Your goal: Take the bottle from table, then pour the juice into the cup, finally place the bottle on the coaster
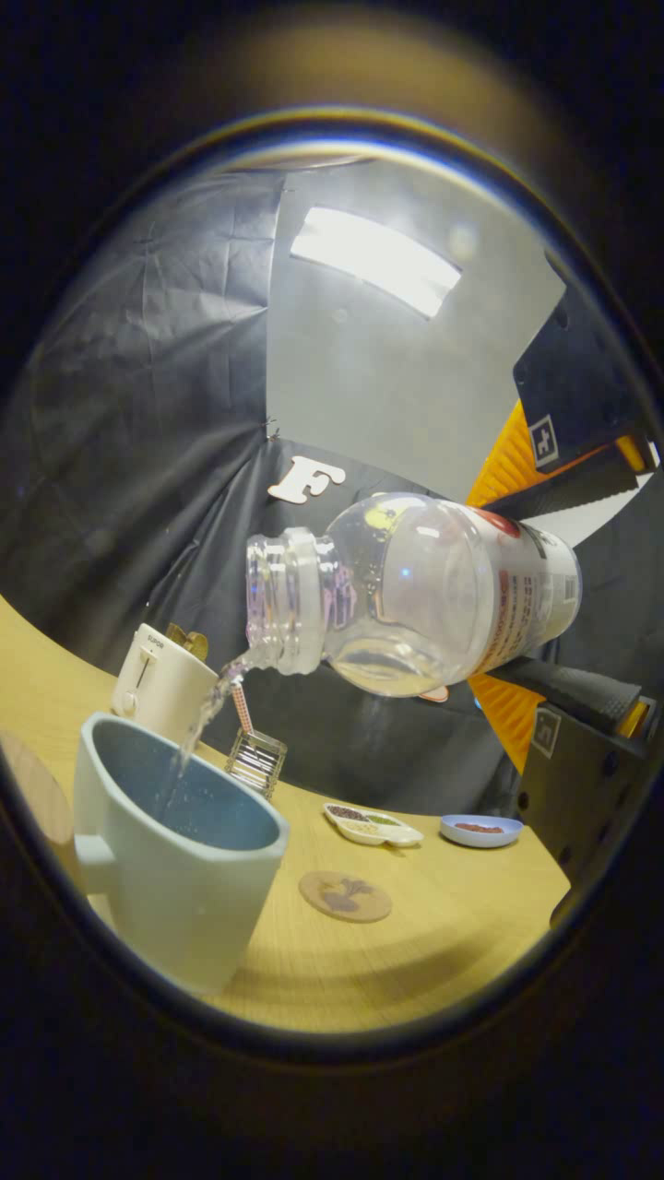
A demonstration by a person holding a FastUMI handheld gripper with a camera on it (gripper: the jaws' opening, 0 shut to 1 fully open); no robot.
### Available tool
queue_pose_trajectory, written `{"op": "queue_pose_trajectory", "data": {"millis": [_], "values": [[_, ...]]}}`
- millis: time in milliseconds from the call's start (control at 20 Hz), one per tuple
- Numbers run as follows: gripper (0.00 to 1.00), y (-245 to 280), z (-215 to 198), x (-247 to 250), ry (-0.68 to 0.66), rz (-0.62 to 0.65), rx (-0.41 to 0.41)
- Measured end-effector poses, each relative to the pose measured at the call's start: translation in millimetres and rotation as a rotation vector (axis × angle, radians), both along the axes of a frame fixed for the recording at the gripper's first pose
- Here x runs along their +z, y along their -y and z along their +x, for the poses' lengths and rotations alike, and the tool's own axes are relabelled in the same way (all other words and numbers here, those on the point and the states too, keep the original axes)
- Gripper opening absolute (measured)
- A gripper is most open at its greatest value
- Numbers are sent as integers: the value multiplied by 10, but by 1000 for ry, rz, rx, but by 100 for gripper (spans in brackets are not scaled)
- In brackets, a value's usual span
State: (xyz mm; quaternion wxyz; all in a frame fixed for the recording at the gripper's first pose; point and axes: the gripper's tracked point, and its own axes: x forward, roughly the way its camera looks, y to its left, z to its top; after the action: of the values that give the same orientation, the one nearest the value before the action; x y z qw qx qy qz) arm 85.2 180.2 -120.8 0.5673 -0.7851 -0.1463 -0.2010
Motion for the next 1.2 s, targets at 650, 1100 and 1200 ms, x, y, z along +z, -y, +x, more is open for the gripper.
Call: {"op": "queue_pose_trajectory", "data": {"millis": [650,1100,1200], "values": [[78,-156,-37,41,-6,-99,20],[79,78,76,-267,-152,170,23],[79,190,130,-494,-252,339,16]]}}
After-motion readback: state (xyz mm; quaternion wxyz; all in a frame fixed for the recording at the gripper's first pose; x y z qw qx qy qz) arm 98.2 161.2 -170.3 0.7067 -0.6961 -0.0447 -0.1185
